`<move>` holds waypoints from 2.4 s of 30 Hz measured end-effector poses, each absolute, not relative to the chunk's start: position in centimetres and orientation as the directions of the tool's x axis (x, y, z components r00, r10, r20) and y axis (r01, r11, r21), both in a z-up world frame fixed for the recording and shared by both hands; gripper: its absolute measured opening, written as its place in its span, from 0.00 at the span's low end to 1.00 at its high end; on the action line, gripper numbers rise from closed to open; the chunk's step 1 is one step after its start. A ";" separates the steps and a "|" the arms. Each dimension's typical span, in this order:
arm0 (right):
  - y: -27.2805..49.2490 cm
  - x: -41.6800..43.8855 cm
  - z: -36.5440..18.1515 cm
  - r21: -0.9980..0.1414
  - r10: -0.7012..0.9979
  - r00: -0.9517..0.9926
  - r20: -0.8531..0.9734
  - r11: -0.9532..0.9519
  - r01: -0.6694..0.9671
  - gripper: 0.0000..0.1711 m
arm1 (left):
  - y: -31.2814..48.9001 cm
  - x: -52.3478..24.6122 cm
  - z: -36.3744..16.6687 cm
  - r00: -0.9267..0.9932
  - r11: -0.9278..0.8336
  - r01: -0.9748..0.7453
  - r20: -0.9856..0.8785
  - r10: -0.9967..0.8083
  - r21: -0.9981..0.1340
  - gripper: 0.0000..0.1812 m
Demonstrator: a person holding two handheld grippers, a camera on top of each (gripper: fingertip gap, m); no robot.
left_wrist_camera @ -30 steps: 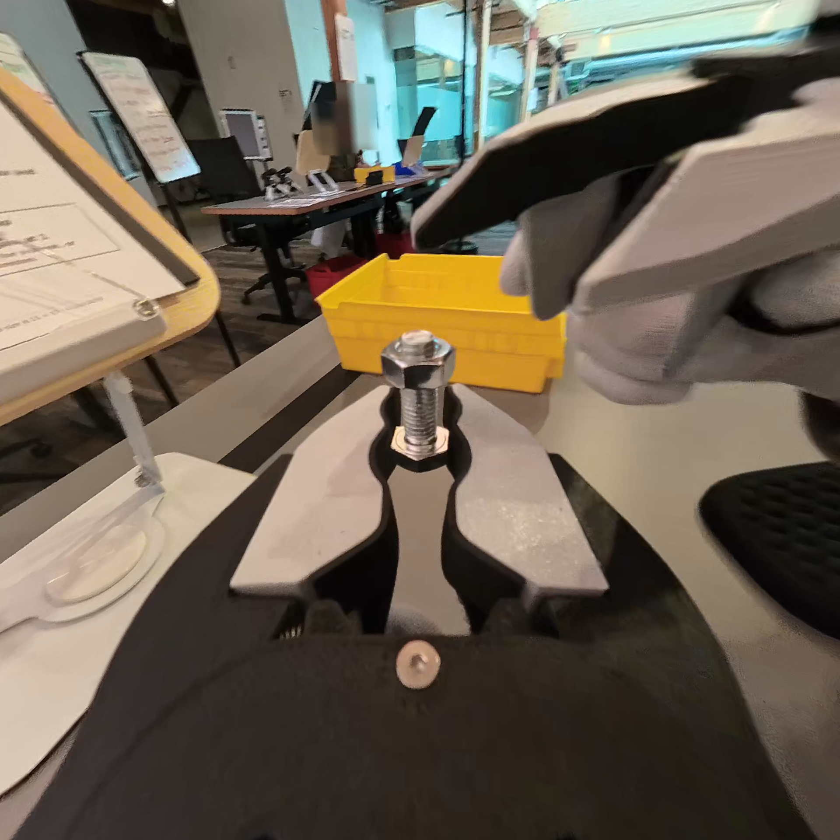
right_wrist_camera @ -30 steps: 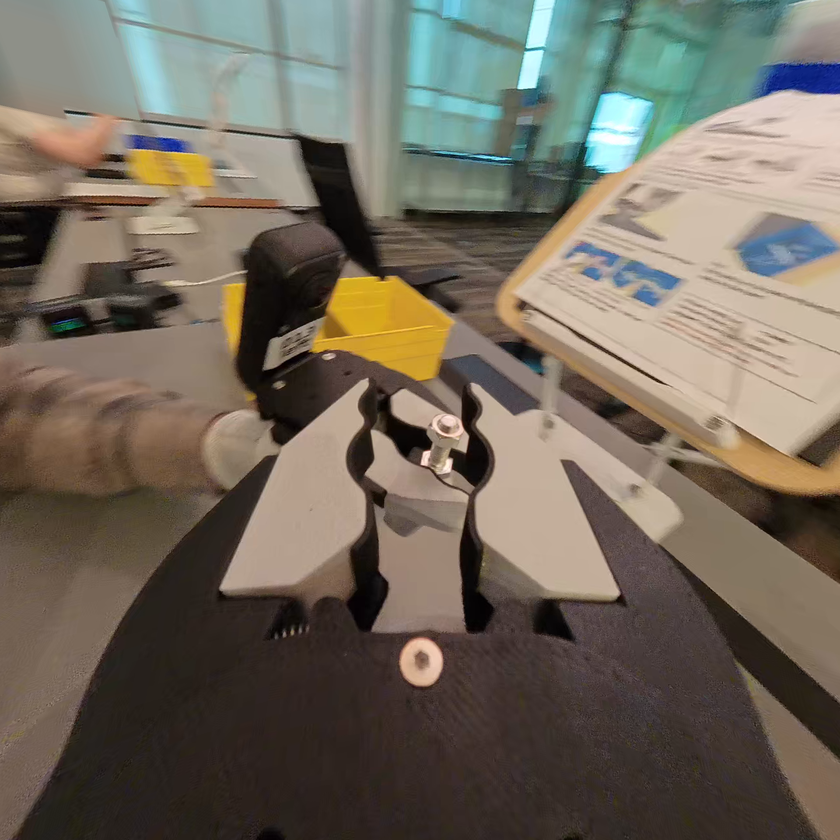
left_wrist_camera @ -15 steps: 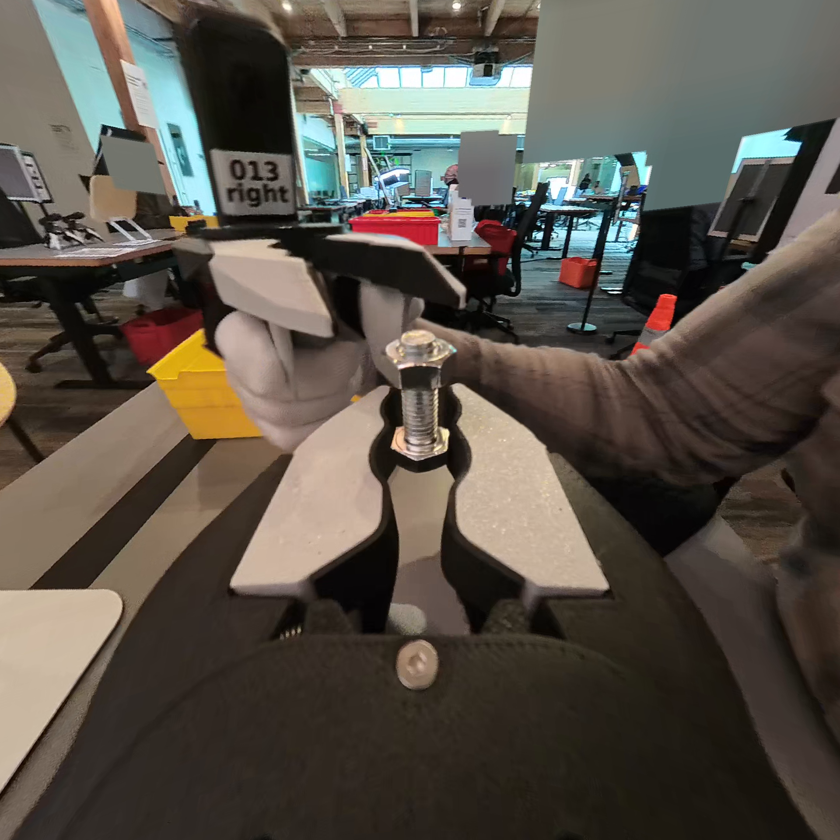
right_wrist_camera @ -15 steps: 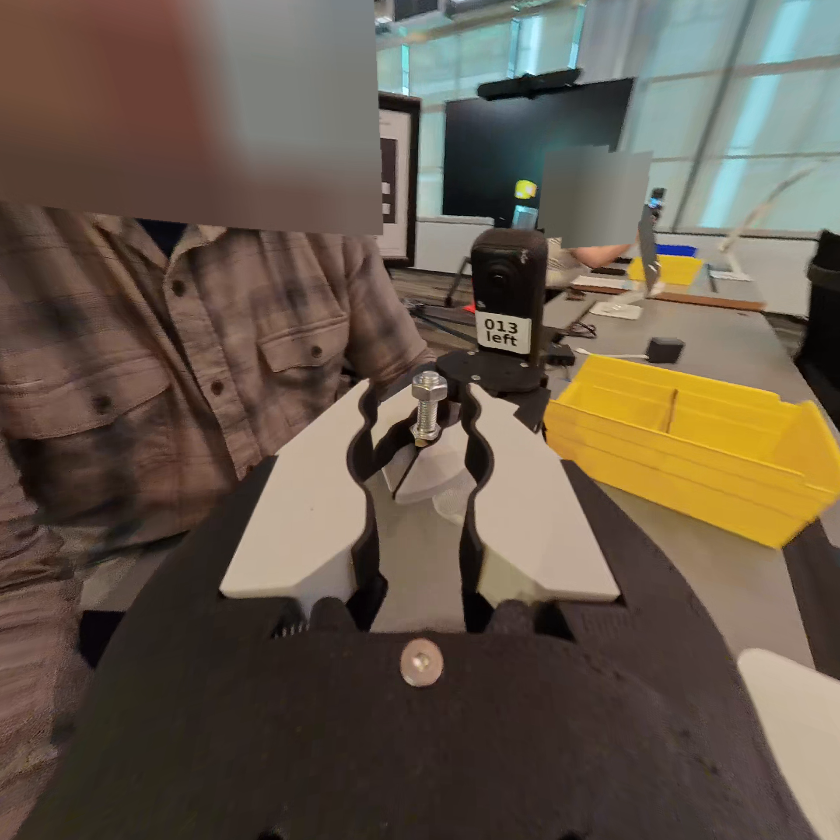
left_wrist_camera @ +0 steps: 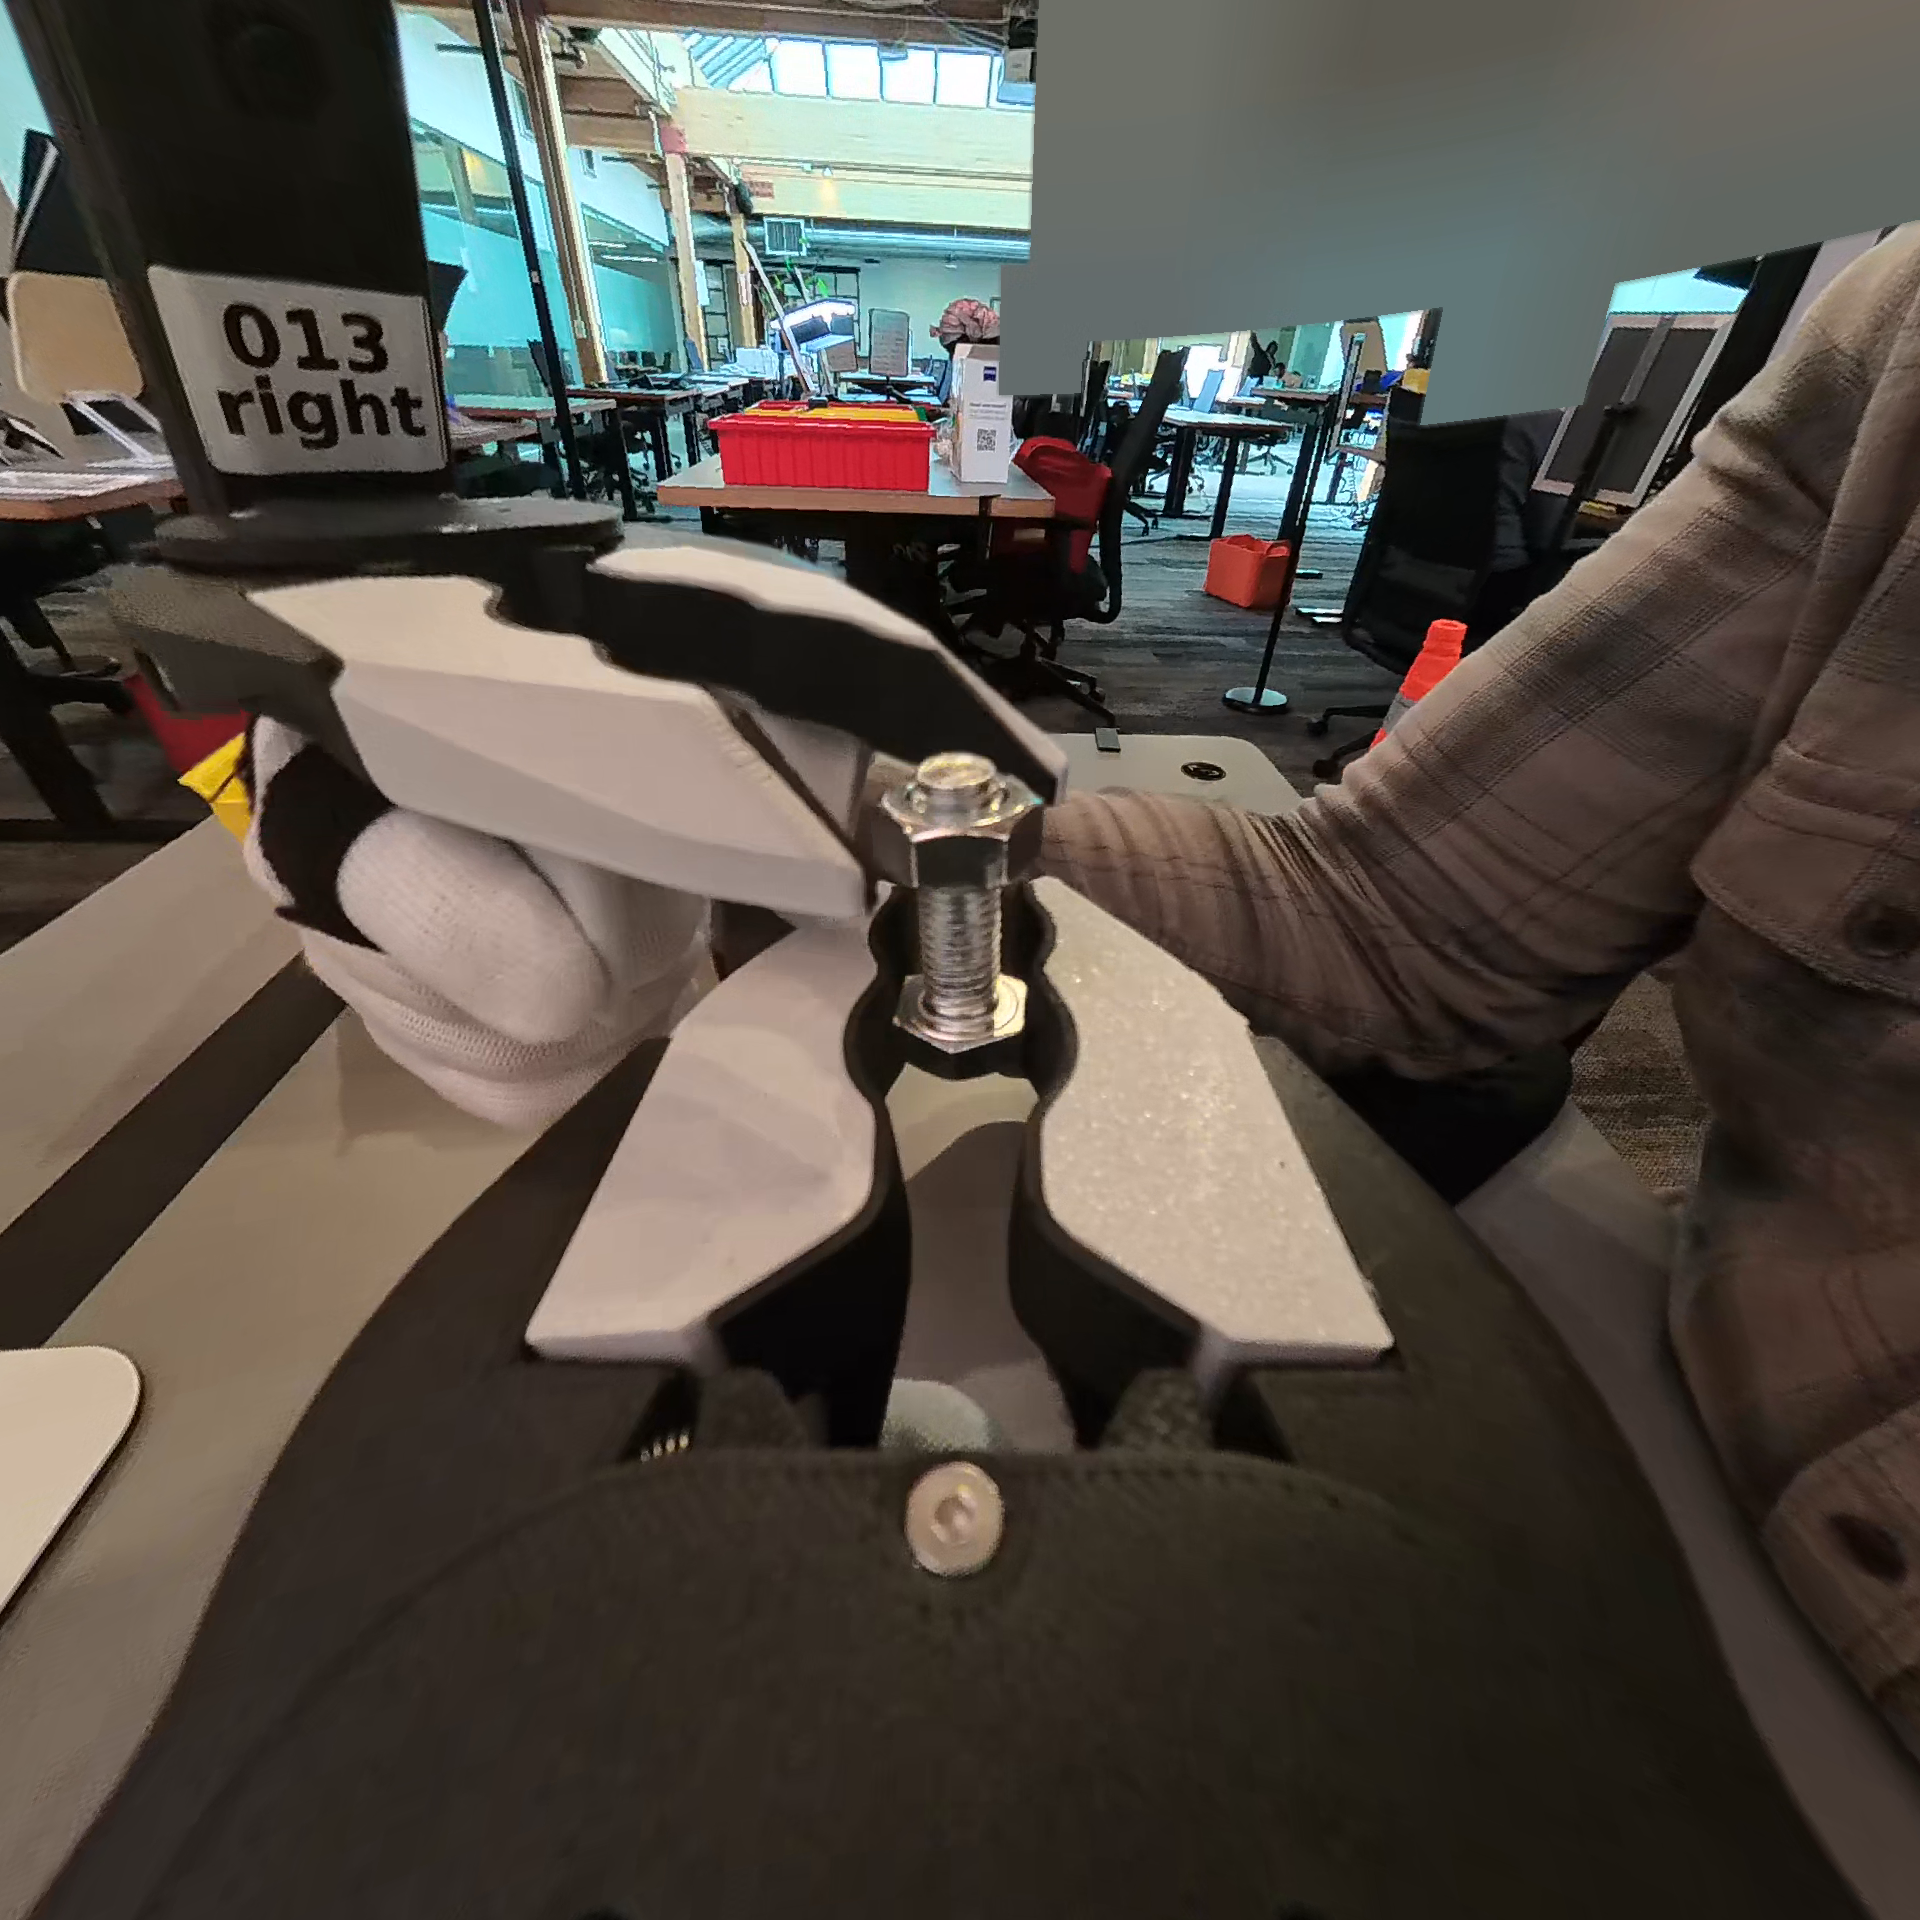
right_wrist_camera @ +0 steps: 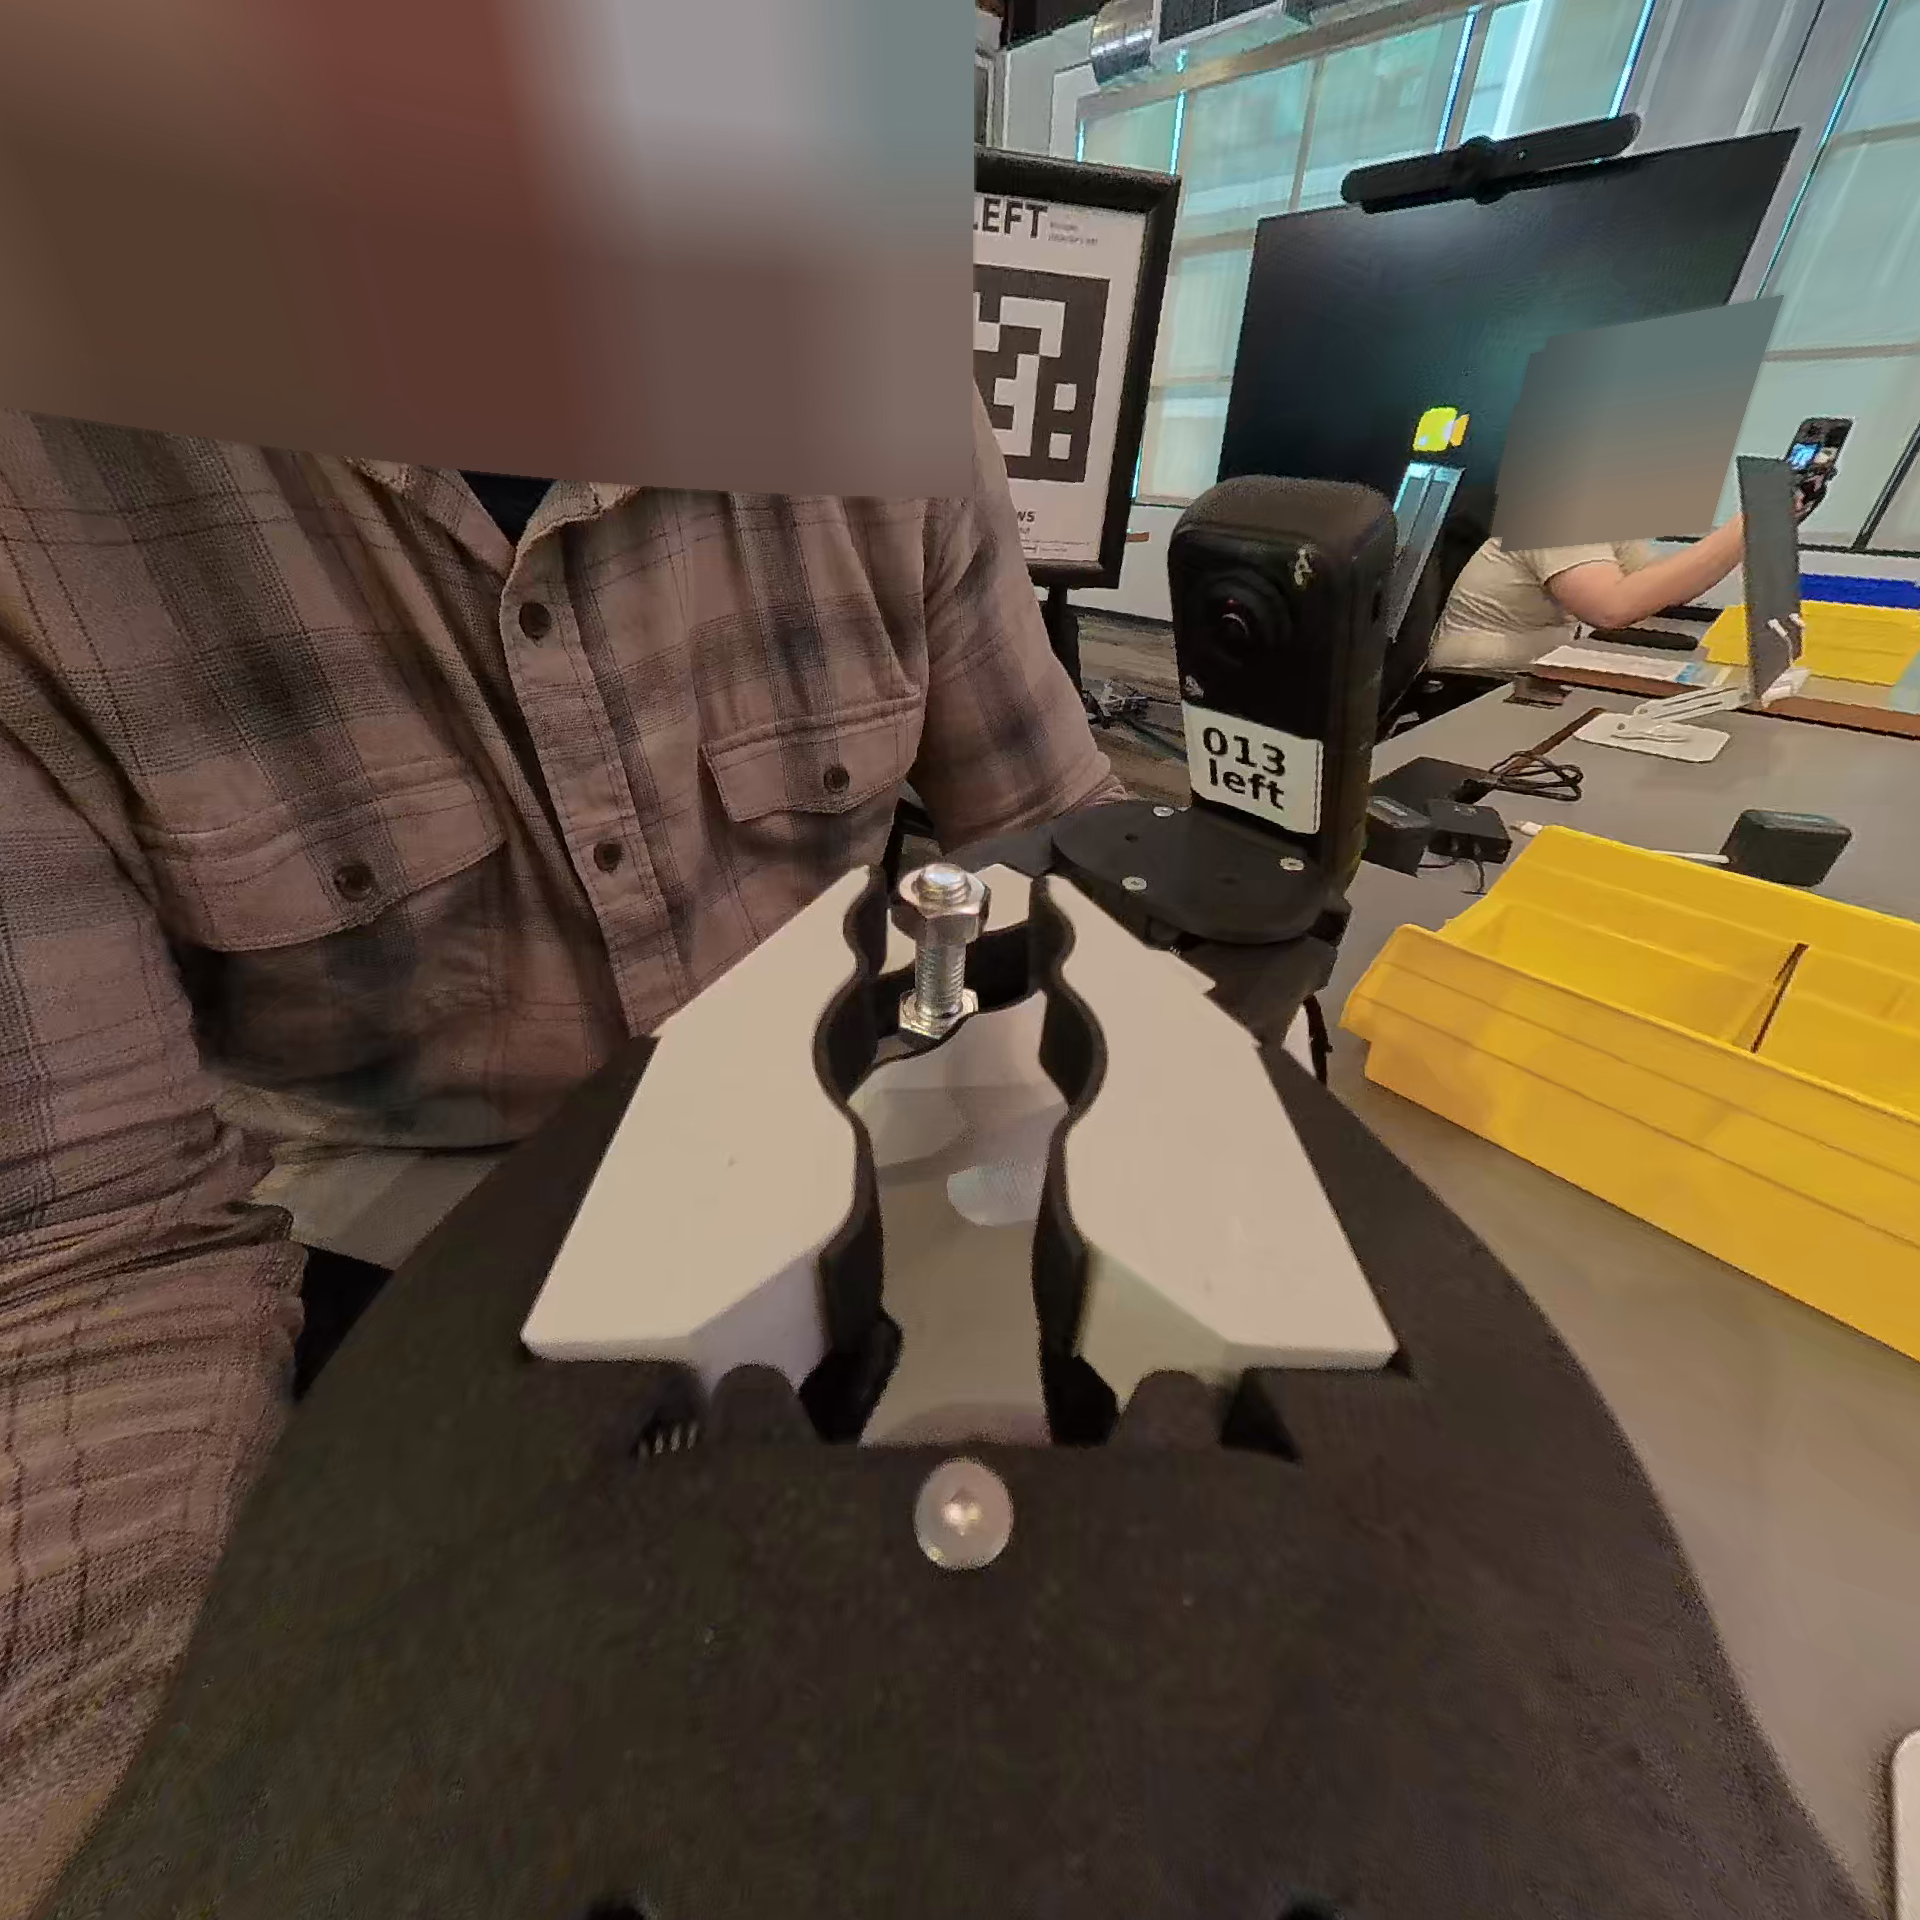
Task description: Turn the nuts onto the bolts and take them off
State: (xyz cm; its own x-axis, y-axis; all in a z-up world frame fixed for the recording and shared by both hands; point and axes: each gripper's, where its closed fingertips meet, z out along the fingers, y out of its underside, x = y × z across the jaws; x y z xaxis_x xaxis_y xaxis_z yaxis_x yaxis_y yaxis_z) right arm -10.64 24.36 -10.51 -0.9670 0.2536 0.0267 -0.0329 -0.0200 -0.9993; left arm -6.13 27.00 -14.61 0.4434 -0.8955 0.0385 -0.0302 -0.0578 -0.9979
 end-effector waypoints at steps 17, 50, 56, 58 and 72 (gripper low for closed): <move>26.0 -12.5 -10.4 -0.999 0.464 -0.886 0.003 0.031 0.013 0.09 | 29.4 -8.5 -14.3 0.584 -0.060 -0.027 0.033 -0.811 -0.998 0.10; 30.6 -15.2 -15.2 -0.969 0.937 0.348 0.044 -0.045 0.242 0.24 | 34.6 -12.8 -18.6 0.885 -0.075 -0.105 -0.059 -0.461 -0.992 0.10; 30.5 -15.6 -15.7 -0.966 0.958 0.286 0.011 -0.064 0.251 0.08 | 34.4 -12.4 -18.5 0.881 -0.069 -0.105 -0.060 -0.470 -0.992 0.10; 30.6 -15.7 -15.8 -0.969 0.957 0.289 0.000 -0.072 0.236 0.07 | 34.4 -12.4 -18.5 0.878 -0.068 -0.101 -0.057 -0.475 -0.993 0.10; 33.7 -10.2 -8.3 -0.999 0.937 0.347 -0.042 -0.049 0.010 0.04 | 32.6 -11.9 -13.6 0.862 0.030 -0.086 -0.090 -0.498 -0.996 0.15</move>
